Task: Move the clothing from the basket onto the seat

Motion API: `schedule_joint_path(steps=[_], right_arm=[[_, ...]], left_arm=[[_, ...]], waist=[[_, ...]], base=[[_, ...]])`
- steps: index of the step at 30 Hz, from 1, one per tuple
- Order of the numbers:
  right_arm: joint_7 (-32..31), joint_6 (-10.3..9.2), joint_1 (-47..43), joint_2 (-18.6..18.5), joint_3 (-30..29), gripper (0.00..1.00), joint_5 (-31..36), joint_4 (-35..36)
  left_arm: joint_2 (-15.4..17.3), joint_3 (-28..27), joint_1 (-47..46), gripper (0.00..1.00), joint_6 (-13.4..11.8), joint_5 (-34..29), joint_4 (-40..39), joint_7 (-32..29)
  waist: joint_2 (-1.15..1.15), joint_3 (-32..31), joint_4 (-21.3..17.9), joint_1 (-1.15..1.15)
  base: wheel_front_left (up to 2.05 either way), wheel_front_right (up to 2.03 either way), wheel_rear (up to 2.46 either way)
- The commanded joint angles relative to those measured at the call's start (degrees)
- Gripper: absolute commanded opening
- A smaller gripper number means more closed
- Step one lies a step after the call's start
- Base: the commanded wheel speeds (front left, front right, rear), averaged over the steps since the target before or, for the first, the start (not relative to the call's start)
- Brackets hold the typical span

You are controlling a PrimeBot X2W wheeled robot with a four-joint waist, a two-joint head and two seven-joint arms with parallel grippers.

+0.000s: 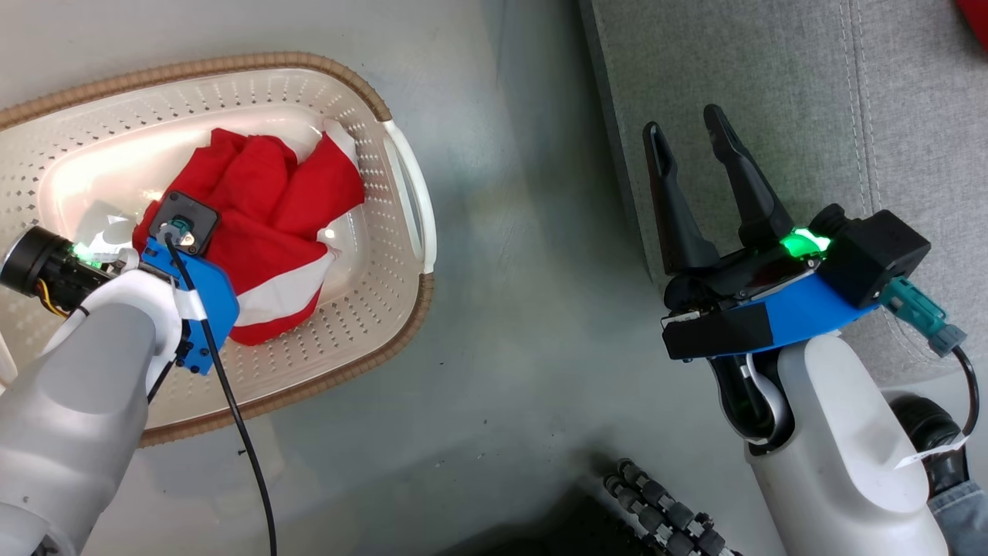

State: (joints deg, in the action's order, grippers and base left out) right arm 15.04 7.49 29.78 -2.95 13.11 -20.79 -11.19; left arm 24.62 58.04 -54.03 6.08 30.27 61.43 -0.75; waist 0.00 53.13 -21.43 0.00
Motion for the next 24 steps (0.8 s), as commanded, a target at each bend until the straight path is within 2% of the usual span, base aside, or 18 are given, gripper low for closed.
schedule_joint_path(steps=[1,8,13,17,24], right_arm=[[0.20,0.01,0.75,0.11,-0.01,1.00,0.03,-0.07],[0.20,0.01,0.65,0.11,-0.29,1.00,0.61,-0.28],[0.20,0.01,0.12,0.11,-0.67,1.00,1.57,-0.87],[0.20,0.01,-0.64,0.10,-1.21,1.00,2.46,-1.63],[0.20,0.01,-3.12,0.09,-1.96,1.00,4.71,-4.03]], left_arm=[[-0.17,0.03,-0.63,0.00,0.20,0.40,0.50,0.51],[-1.27,0.38,-0.41,0.00,0.80,1.34,1.08,2.57],[-3.31,0.34,0.81,0.00,1.09,2.60,1.60,4.84],[-5.18,0.50,2.05,0.00,1.23,3.63,2.14,6.96],[-9.91,-0.23,6.38,0.00,1.40,7.10,2.70,10.75]], waist=[[0.00,-0.17,0.06,0.00],[0.00,-1.12,0.57,0.00],[0.00,-3.68,1.92,0.00],[0.00,-7.11,3.57,0.00],[0.00,-16.72,7.05,0.00]], base=[[0.00,0.00,0.00],[0.00,0.00,0.00],[0.00,0.00,0.00],[0.00,0.00,0.00],[0.00,0.00,0.00]])
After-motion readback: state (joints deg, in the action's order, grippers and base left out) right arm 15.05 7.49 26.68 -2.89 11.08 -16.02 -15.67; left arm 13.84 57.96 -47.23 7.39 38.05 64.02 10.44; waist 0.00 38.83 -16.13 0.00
